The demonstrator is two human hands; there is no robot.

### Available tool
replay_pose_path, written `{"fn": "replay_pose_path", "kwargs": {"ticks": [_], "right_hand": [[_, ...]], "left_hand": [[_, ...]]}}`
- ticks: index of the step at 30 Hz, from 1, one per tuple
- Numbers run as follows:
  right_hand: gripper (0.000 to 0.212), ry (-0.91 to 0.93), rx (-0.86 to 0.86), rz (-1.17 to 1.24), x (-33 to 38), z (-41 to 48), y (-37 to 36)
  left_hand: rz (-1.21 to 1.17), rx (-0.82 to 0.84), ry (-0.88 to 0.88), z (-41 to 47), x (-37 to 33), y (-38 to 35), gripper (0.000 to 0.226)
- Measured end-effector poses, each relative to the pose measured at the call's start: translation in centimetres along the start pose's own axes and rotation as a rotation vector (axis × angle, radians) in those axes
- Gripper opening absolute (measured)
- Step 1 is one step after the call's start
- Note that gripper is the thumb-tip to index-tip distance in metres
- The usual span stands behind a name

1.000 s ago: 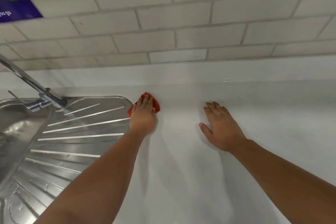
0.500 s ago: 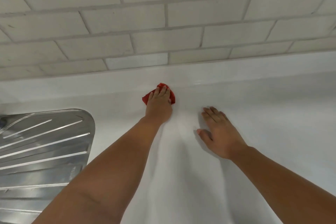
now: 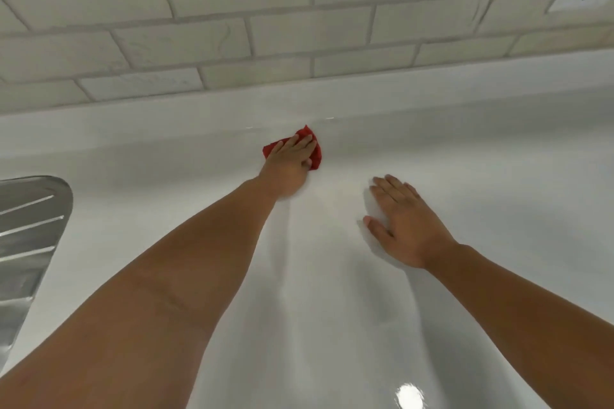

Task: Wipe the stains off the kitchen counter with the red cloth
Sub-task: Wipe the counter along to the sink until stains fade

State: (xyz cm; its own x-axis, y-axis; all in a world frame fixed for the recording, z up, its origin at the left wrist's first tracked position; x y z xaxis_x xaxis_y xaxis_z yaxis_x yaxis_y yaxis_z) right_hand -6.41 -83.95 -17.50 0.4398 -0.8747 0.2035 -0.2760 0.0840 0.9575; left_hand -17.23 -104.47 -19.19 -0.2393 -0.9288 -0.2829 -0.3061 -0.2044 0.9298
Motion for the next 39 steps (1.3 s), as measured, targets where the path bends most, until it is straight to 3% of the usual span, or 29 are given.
{"fn": "replay_pose_path", "kwargs": {"ticks": [5, 17, 21, 23, 27, 30, 36, 39], "right_hand": [[0.074, 0.053, -0.019, 0.028, -1.8, -5.0, 0.8], [0.064, 0.202, 0.055, 0.044, -0.6, -15.8, -1.1], [0.065, 0.220, 0.085, 0.053, -1.0, -18.0, -2.1], [0.066, 0.196, 0.090, 0.049, -1.8, -18.8, -2.3], [0.067, 0.156, 0.077, -0.001, -3.5, -20.2, -2.5], [0.074, 0.134, 0.013, 0.007, -4.3, -21.2, -2.1], [0.075, 0.134, 0.013, -0.001, -4.0, -22.0, -2.4], [0.075, 0.132, 0.017, -0.015, -3.8, -22.4, -2.3]], "left_hand": [[-0.040, -0.024, -0.088, -7.9, -6.0, -3.3, 0.052], [-0.090, -0.013, -0.029, -24.8, -18.1, -11.2, 0.053], [-0.071, -0.057, -0.054, -30.6, -18.1, -12.6, 0.051], [-0.057, -0.111, 0.014, -32.7, -15.6, -12.3, 0.051], [-0.043, -0.193, 0.386, -30.9, -9.3, -10.6, 0.058], [-0.044, -0.189, 0.516, -26.3, -10.4, -10.0, 0.054], [0.051, -0.066, 0.131, -24.6, -22.6, -13.1, 0.054], [0.087, -0.042, -0.002, -28.9, -22.3, -14.0, 0.054]]}}
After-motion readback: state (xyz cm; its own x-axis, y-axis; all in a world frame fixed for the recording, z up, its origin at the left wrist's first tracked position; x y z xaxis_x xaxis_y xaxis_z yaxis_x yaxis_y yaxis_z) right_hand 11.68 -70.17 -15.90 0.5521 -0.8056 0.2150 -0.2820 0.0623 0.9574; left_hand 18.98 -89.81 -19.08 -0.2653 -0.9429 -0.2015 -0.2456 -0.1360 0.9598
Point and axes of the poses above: each hand's wrist, its own z-axis towards the middle knuckle, its own y-axis out of the back of the hand, x = y × z, the point moved 8 cm from there along z, towards the middle knuckle, and after that the axes turned 11 degrees about x, right-handed, at the moved point
